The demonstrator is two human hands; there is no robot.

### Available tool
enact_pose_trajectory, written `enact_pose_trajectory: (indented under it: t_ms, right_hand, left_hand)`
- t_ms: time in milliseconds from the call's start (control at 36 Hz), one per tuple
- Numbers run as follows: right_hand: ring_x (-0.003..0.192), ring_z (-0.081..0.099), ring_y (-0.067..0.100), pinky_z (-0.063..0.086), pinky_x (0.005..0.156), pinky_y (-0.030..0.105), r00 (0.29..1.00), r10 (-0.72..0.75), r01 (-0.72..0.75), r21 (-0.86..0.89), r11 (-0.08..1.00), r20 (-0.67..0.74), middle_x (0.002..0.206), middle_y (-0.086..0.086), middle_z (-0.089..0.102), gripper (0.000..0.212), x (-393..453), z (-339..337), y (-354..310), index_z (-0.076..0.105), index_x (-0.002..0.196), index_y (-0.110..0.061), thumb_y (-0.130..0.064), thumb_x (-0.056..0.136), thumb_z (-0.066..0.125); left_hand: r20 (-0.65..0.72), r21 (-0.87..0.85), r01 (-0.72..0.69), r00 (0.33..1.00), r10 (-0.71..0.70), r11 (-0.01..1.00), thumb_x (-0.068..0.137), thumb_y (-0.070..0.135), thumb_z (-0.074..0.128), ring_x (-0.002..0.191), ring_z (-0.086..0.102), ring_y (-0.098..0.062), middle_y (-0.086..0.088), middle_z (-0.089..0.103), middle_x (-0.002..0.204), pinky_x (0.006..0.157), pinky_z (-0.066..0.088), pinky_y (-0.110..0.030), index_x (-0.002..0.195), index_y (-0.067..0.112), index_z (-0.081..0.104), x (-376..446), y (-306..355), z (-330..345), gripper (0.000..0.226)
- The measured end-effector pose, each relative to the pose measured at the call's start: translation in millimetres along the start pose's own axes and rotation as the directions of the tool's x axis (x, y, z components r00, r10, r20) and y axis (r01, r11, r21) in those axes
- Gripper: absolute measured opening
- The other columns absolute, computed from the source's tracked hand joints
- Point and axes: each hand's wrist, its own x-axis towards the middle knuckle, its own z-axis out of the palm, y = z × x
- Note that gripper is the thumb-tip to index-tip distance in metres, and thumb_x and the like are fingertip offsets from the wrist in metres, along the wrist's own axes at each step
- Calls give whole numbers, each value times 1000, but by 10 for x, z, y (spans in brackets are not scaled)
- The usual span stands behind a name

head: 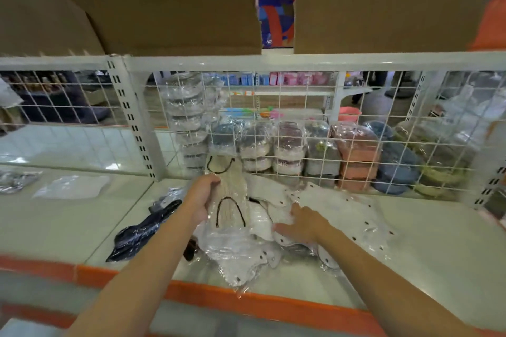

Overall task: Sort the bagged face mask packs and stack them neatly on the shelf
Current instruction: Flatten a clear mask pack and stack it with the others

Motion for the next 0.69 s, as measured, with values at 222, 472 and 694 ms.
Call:
enact_pose_trajectory:
  t_ms: [222,472,694]
  right_hand:
    - [128,37,32,36,102,41,960,178,-211,-138,968,-214,143,15,34,53,-29,-160,173,26,141,-13,-35,95,44]
    - [82,63,26,47,66,26,913,98,-29,178,984,-395,81,8,65,22,-70,-370,237,61,79,-8,-12,91,43]
    - [132,37,27,33,108,38,991,136,-136,-72,988,-1,148,7,34,84,-178,-136,370,26,146,-15,-52,80,62]
  left_hand:
    - [29,66,7,1000,-9,998,93,7,46,67,58,-24,-12,61,77,63,48,-35,100,0,57,-20,-20,-77,15]
    - [157,77,24,987,-36,997,95,1,46,60,52,-14,-5,56,68,53,42,-24,78,7,54,43,-13,207,19]
    - [289,121,-9,957,-27,993,94,1,46,58,49,-16,-8,50,61,73,47,-29,74,6,53,149,34,396,22]
